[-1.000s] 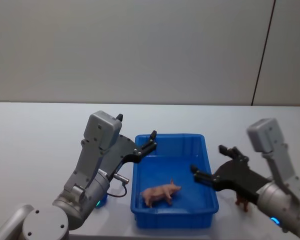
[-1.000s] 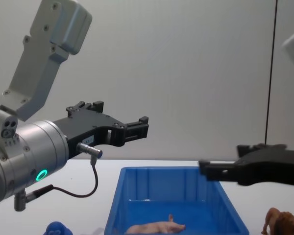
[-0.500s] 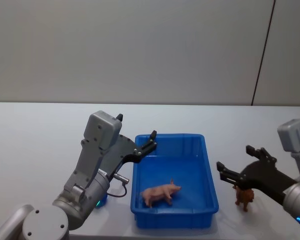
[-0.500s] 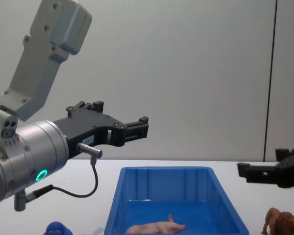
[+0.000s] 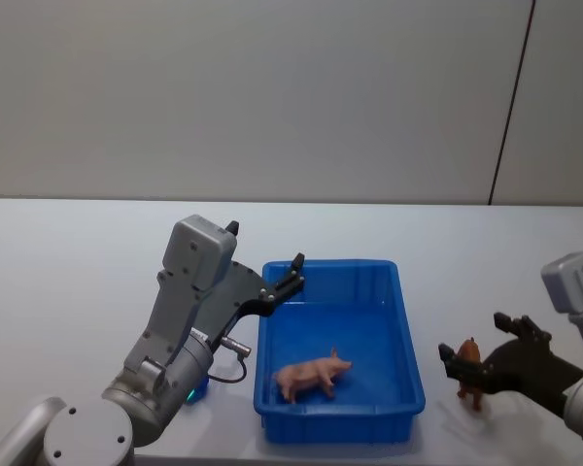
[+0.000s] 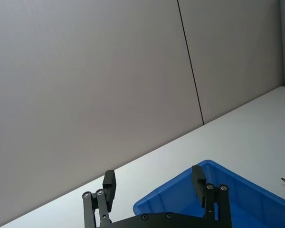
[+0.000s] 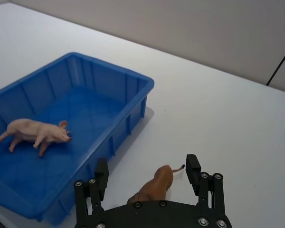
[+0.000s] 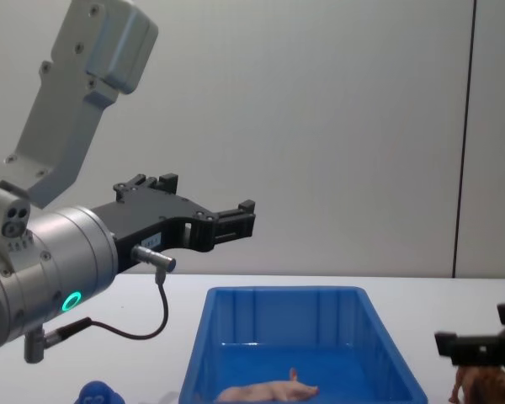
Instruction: Pick up the two dolls from the table and place them into the box.
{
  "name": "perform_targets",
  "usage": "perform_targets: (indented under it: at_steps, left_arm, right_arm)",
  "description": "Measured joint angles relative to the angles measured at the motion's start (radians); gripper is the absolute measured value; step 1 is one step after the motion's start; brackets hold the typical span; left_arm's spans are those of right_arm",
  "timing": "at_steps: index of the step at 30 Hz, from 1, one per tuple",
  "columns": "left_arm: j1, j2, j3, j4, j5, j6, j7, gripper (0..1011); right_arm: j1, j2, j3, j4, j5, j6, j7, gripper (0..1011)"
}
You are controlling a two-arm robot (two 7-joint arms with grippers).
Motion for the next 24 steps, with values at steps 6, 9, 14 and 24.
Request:
perform_targets:
  at_steps: [6, 9, 14, 24]
  left_arm:
    - [0.0, 0.0, 0.0, 0.0, 0.0, 0.0, 0.0, 1001]
    - [0.0, 0.0, 0.0, 0.0, 0.0, 0.0, 0.0, 1001]
    - [0.0, 0.0, 0.0, 0.0, 0.0, 0.0, 0.0, 1001]
    - [0.0, 0.0, 0.0, 0.0, 0.0, 0.0, 0.0, 1001]
  right_arm:
    - [0.001, 0.001, -0.007, 0.015, -0.021, 0.034, 0.01, 1001]
    - [0.002, 0.0, -0.011, 0.021, -0.031, 0.049, 0.013, 1001]
    - [0.005, -0.003, -0.017, 0.03, -0.045, 0.071, 0.014, 1001]
    - [0.009, -0.009, -0.022, 0.043, -0.061, 0.098, 0.005, 746]
